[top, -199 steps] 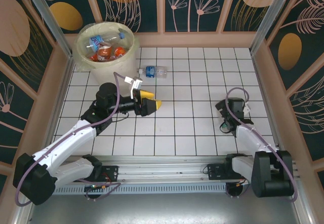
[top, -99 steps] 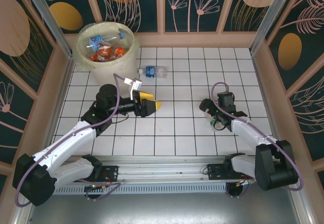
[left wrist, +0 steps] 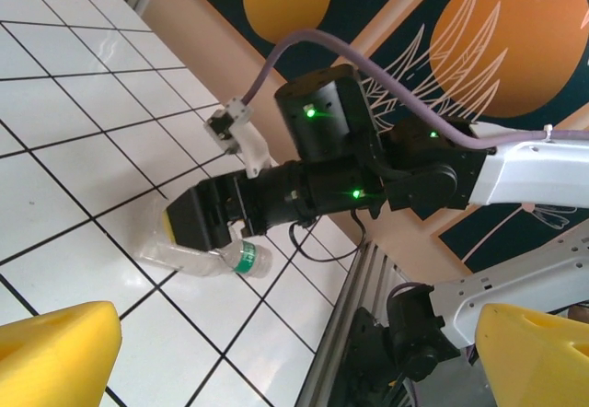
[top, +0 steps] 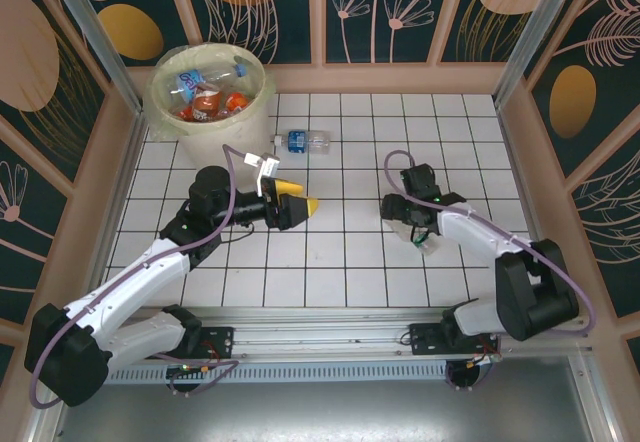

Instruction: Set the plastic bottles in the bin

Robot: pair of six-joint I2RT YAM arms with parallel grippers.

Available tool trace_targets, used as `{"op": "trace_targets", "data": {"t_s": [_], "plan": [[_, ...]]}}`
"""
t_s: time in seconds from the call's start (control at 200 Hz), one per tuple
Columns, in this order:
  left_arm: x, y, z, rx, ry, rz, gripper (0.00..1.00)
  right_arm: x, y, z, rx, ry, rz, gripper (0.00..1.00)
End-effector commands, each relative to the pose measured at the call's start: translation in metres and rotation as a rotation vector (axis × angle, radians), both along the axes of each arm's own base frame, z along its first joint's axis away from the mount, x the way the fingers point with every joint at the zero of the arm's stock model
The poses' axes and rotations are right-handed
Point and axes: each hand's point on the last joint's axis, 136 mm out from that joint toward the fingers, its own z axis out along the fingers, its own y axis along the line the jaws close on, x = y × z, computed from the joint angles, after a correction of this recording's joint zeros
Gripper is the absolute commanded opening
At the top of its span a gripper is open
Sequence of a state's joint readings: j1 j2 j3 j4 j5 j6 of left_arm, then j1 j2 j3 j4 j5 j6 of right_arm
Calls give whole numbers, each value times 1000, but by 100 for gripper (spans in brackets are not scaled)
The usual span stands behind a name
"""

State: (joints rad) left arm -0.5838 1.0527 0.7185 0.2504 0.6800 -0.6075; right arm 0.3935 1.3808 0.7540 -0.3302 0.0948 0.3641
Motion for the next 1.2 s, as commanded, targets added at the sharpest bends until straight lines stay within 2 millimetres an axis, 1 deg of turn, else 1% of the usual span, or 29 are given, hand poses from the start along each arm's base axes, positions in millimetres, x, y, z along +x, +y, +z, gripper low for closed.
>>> {"op": "trace_targets", "data": {"t_s": [0.0, 0.085, 0.155, 0.2, 0.27, 0.345, 0.445, 0.51, 0.565, 0.626, 0.706, 0.746, 0.776, 0.791, 0.826, 0.966, 1.101, 1.196], "plan": [[-4, 1, 5, -16, -28, 0, 99, -10, -11, -10, -139, 53, 15, 79], [-4, 2, 4, -15, -24, 4, 99, -12, -3, -15, -150, 72, 59, 80], [-5, 2, 3, -14, -23, 3, 99, -13, 2, -17, -158, 79, 88, 88], [-4, 2, 3, -14, -23, 4, 99, -13, 5, -17, -156, 76, 95, 91], [-4, 1, 3, -16, -21, 5, 99, -12, 8, -15, -138, 64, 102, 91], [-4, 1, 3, -16, -17, 5, 99, -10, 11, -11, -121, 51, 102, 89], [-4, 1, 2, -15, -15, 5, 99, -12, 14, -7, -102, 53, 114, 89], [-3, 1, 0, -13, -12, 6, 99, -16, 17, -6, -83, 62, 119, 87], [-3, 1, 0, -13, -10, 7, 99, -21, 18, -7, -67, 86, 109, 87], [-3, 0, -1, -13, -6, 6, 99, -28, 15, -7, -68, 117, 54, 87], [-4, 0, -1, -14, -7, 4, 99, -38, 17, -7, -57, 131, 6, 88], [-3, 0, -1, -15, -9, 5, 99, -44, 18, -8, -57, 137, -6, 90], [-3, 0, -1, -15, -10, 4, 99, -47, 15, -9, -60, 145, -25, 91], [-4, 0, -1, -15, -9, 3, 99, -51, 19, -9, -62, 148, -15, 91], [-4, -1, -1, -17, -9, 1, 99, -56, 21, -11, -73, 155, -13, 91], [-6, -1, -2, -18, -7, -6, 98, -76, 22, -13, -86, 180, -32, 91], [-7, -1, -1, -22, -8, -7, 99, -90, 23, -14, -66, 197, -51, 88], [-8, -1, -1, -28, -7, -11, 99, -100, 23, -17, -65, 215, -54, 82]]}}
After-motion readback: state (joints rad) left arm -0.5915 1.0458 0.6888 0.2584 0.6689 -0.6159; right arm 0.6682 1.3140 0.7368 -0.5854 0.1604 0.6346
